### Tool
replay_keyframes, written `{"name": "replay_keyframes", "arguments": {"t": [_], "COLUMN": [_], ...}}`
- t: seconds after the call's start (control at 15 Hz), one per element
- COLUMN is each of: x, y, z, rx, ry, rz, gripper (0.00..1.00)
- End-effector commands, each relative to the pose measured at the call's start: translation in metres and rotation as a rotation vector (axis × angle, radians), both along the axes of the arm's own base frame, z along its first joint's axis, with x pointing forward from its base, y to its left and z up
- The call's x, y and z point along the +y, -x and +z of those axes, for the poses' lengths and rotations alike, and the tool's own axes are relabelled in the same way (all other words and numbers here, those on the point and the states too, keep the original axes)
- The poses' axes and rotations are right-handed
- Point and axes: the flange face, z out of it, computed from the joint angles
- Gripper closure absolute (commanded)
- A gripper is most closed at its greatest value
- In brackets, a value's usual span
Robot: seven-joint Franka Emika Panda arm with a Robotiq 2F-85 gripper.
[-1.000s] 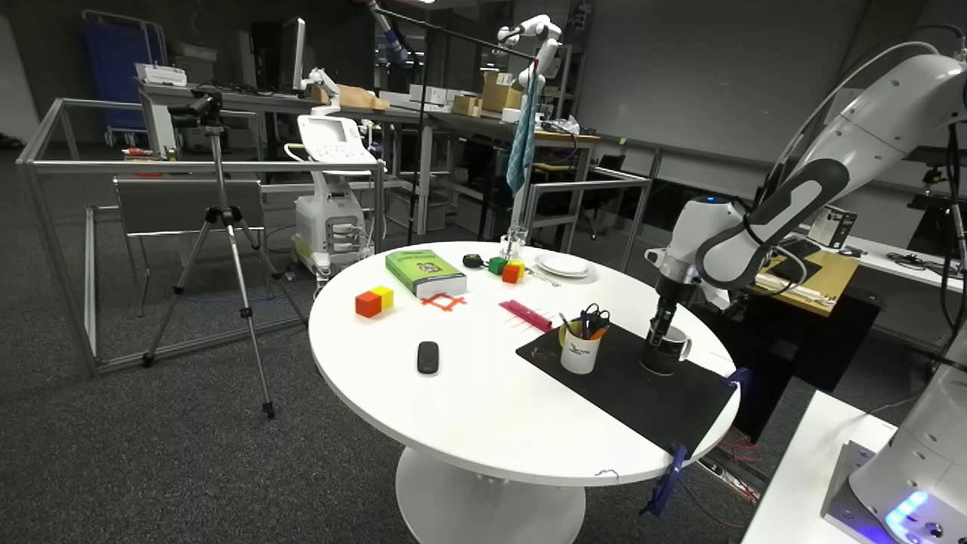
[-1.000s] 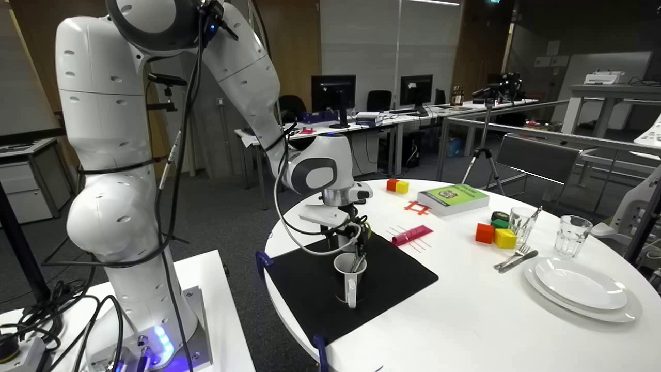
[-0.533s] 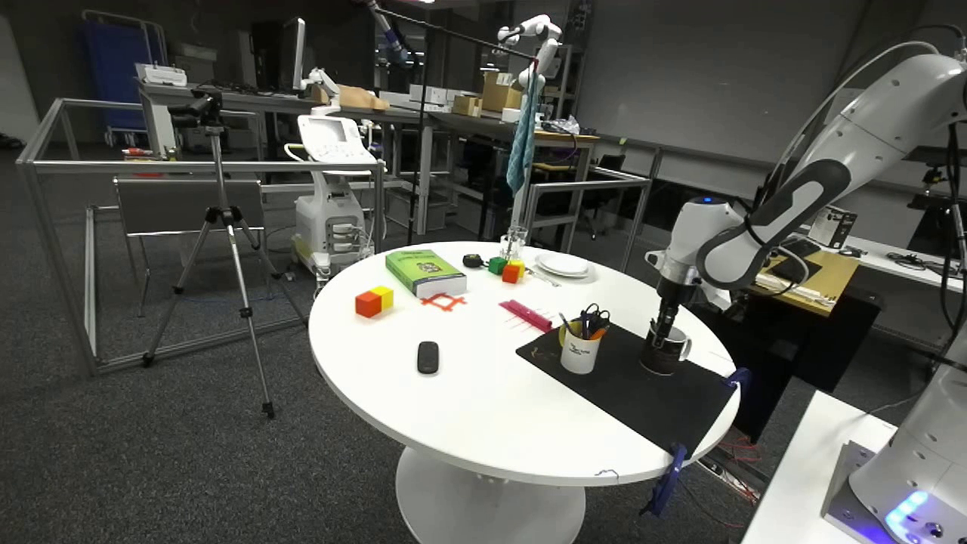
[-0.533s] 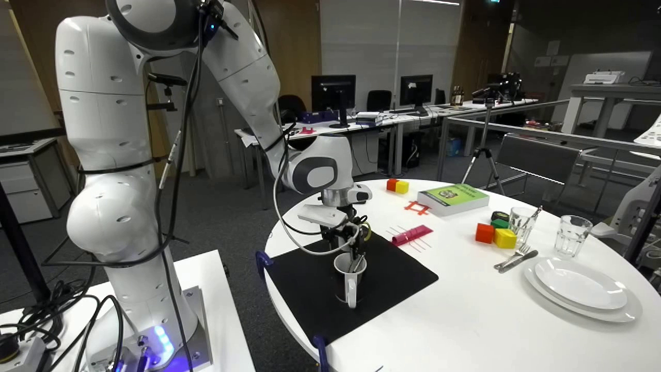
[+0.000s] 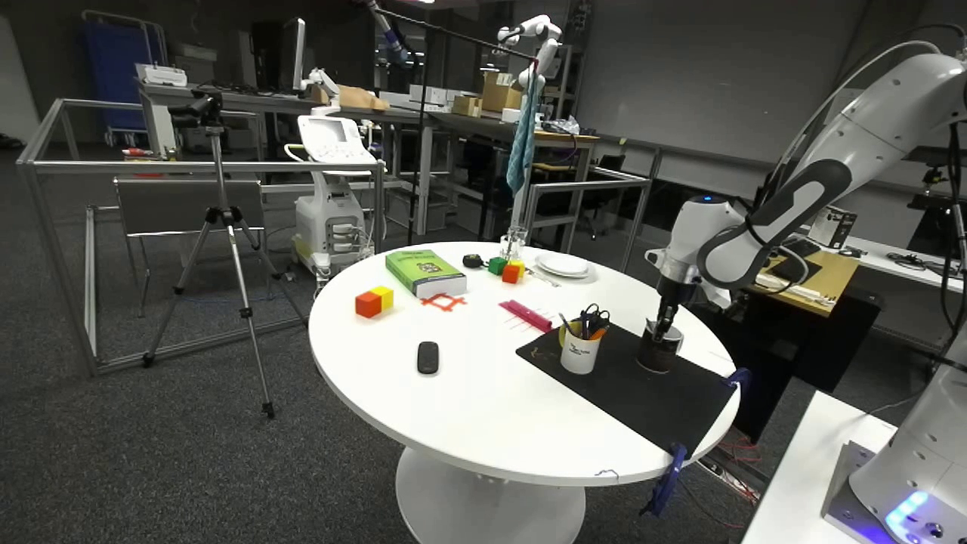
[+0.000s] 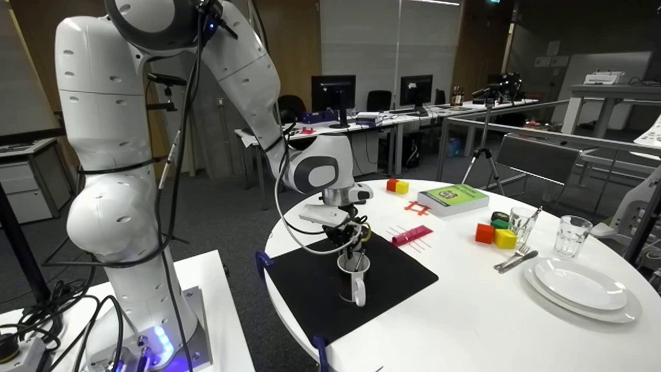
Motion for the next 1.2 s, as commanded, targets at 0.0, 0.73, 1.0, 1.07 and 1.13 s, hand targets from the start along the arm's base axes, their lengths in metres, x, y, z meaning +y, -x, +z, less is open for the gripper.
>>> {"name": "replay_keyframes", "arguments": {"t": [0.0,0.73,1.0,1.07,1.13], "x": [-0.003,-0.003,-0.005,-0.005,-0.006], "y": [-0.002,-0.004,-0.007,-0.008,-0.008], "z": [0.003,0.014,0.021,0.022,0.024], "rx": [-0.005,-0.015,-0.029,-0.031,-0.036], "ry": [0.022,0.047,0.052,0.052,0.054], "rz": [0.001,0.014,0.013,0.012,0.011], "gripper": [0.96,0.57,0.93,0.99,0.98]}}
